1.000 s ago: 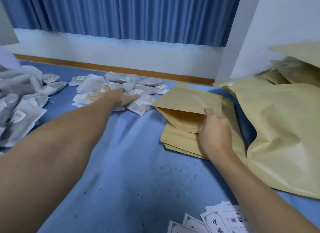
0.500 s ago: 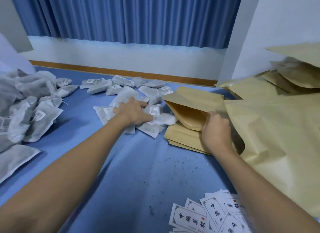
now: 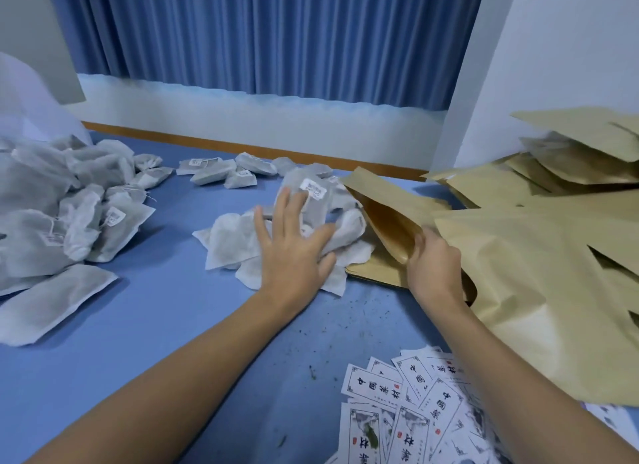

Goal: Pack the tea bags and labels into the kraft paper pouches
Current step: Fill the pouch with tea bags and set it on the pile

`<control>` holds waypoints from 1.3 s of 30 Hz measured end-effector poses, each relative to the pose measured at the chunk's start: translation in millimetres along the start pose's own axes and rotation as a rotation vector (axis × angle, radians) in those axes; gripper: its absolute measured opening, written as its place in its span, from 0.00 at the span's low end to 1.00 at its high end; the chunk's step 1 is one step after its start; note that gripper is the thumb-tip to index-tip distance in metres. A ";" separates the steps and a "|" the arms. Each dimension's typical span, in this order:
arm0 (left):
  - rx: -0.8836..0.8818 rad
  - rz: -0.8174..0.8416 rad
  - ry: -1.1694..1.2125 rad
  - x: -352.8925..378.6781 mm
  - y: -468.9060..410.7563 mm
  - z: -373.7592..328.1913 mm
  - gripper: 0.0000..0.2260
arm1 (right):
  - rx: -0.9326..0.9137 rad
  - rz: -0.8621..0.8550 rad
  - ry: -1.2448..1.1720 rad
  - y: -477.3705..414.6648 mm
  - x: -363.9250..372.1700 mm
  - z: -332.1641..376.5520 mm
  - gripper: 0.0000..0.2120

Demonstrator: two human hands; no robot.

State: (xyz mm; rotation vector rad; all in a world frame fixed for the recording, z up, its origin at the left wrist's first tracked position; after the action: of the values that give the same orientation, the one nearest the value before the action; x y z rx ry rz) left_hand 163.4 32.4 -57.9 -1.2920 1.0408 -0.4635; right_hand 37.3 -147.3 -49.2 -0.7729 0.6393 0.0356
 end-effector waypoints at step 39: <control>0.076 1.008 -0.019 97.4 -72.0 -84.5 0.11 | -0.215 -0.010 -0.176 33.1 -10.0 7.8 0.13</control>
State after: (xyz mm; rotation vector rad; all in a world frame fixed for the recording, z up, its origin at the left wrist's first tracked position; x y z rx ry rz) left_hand 160.0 -110.5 -20.9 -0.5687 1.4793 0.2780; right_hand 24.8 -116.2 -60.7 -0.9690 0.4690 0.1641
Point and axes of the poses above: each hand's wrist, its own y-axis away from the middle knuckle, its own x-axis out of the palm, z = x × y, the point moved 1 cm from there along -y, towards the middle knuckle, and after that the axes turned 15 degrees about -z, right-handed, at the moved point
